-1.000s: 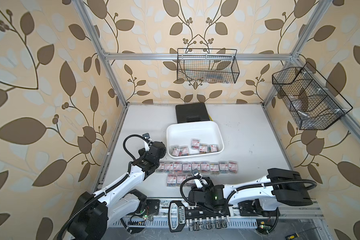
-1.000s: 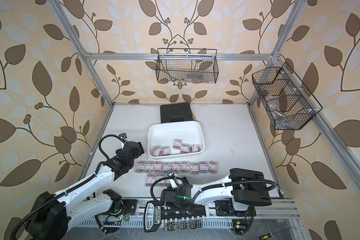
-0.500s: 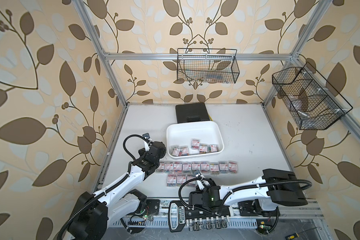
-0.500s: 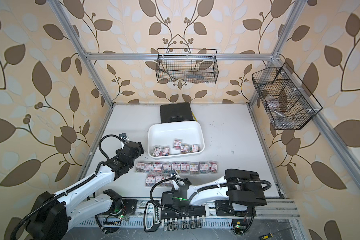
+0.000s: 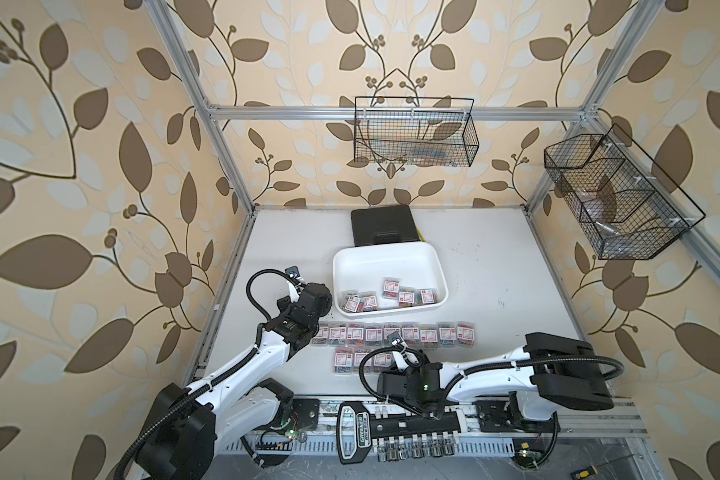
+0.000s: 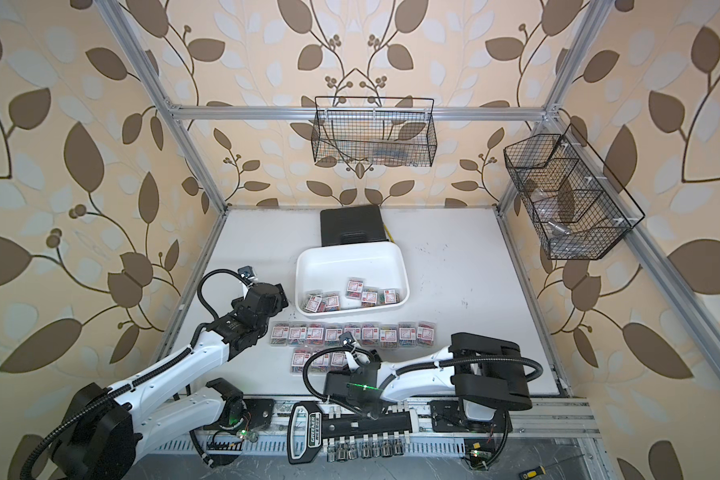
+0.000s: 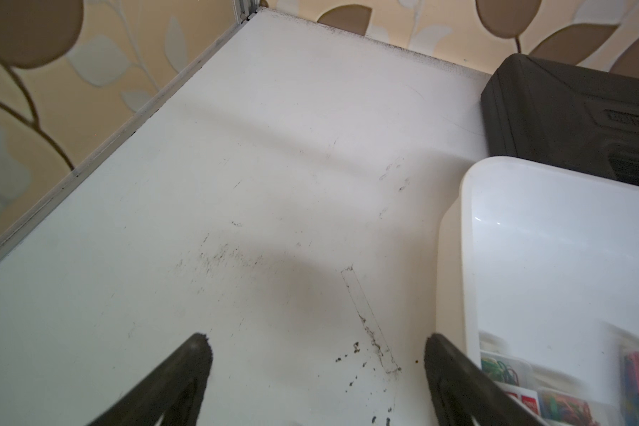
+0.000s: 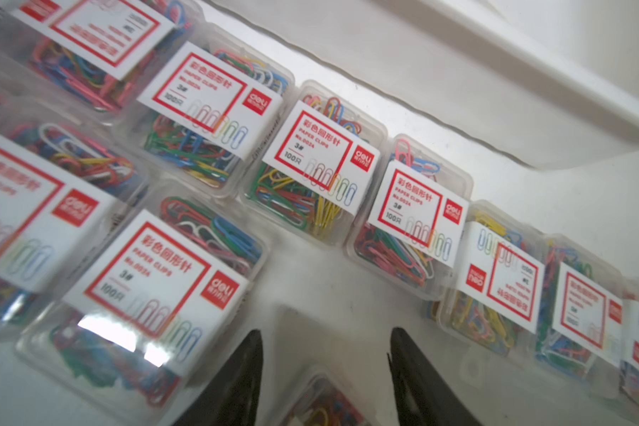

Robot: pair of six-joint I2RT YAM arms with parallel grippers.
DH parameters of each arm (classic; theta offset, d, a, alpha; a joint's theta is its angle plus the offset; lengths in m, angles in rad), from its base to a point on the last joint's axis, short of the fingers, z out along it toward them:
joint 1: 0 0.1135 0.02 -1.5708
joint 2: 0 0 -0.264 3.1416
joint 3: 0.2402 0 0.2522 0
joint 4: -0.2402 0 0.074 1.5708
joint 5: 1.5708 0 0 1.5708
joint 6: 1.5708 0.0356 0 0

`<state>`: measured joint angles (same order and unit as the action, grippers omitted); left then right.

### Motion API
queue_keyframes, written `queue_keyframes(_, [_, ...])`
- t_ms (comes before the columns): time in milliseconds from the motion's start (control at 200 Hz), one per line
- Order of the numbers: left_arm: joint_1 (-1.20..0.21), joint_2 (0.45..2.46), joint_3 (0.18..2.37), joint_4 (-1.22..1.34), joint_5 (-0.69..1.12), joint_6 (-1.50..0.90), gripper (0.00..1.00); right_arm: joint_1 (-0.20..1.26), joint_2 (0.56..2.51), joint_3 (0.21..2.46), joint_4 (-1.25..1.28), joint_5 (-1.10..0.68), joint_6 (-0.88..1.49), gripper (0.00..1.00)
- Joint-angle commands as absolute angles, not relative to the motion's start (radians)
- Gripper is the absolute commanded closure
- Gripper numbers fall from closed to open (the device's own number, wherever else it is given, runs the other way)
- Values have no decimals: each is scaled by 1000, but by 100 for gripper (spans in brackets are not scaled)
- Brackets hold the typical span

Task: Take the paper clips out of the storage box
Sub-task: Adjust the boxed paper clips at the center of the board.

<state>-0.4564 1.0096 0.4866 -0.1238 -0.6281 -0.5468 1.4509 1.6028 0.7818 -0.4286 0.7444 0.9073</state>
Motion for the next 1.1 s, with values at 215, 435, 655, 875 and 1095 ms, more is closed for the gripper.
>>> queue_keyframes(215, [-446, 1003, 495, -112, -639, -552, 7, 1526, 1177, 437, -192, 664, 989, 27])
queue_keyframes(435, [-448, 1005, 494, -110, -637, -552, 8, 1610, 1053, 325, -142, 630, 947, 26])
queue_keyframes(655, [-447, 1000, 491, -112, -641, -555, 7, 1618, 1153, 338, -93, 571, 886, 26])
queue_keyframes(875, [-447, 1009, 495, -114, -640, -554, 7, 1613, 1268, 389, -157, 605, 896, 29])
queue_keyframes(1095, [-447, 1008, 495, -114, -641, -555, 7, 1529, 1235, 372, -98, 595, 825, 41])
